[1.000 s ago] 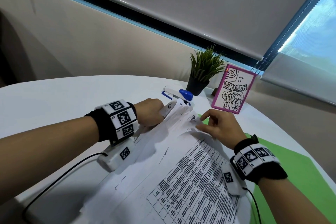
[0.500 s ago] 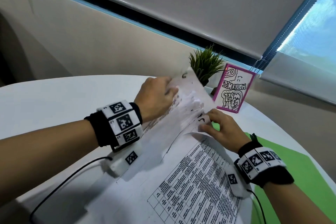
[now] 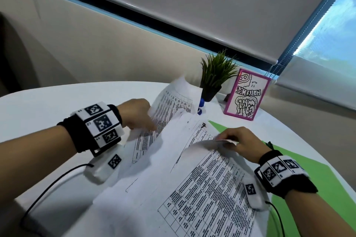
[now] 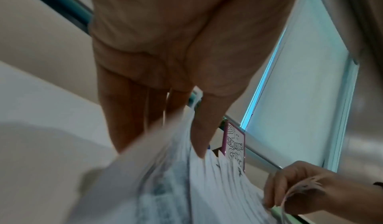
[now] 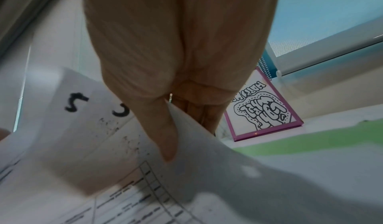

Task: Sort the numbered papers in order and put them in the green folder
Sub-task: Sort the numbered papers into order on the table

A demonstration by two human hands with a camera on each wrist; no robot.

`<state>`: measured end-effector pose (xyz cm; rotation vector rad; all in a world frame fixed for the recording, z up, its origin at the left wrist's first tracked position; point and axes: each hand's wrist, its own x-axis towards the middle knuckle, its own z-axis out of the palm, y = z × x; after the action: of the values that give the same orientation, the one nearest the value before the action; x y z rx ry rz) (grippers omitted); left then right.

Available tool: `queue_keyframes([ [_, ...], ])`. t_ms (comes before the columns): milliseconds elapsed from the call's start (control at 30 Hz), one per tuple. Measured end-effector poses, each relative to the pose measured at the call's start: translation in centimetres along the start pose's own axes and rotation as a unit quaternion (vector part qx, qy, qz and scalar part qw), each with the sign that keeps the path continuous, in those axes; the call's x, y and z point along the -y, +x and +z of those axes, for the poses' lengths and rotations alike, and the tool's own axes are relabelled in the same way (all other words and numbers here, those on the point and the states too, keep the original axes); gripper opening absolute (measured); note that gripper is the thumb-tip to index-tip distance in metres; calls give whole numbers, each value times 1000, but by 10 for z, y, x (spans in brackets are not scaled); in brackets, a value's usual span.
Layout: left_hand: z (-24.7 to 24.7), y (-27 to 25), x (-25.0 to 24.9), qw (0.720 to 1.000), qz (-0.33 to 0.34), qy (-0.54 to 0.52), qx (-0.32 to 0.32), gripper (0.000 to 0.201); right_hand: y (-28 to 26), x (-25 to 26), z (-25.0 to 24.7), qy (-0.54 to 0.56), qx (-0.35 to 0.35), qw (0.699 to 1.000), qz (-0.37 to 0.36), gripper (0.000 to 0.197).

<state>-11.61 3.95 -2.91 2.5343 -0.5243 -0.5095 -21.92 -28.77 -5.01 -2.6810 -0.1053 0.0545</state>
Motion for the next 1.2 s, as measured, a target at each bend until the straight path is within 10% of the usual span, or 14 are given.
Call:
queue_keyframes([
  [133,-12,-1,0,999,9,34,-15,21,-3,-3,-4,35,5,999,-4,26],
  [233,-28,0,-4,983,52,7,-178,22,-8,-1,-4,62,4,998,-11,21],
  [367,-50,-9,-20,872,162,-225,-403,13,-13,3,-6,76,-5,997,-16,20],
  [533,-47,-17,-45,769,291,-359,-442,19,-16,8,-7,115,-20,993,-8,15],
  [767,-1,7,-60,837,275,-307,-360,17,-24,12,-16,104,-21,994,-39,35],
  [967,29,17,-56,949,205,-219,-100,13,-34,26,-21,118,-58,990,-53,6],
  [1200,49,7,-45,975,166,-105,102,19,-32,27,-18,68,-103,990,-74,9],
])
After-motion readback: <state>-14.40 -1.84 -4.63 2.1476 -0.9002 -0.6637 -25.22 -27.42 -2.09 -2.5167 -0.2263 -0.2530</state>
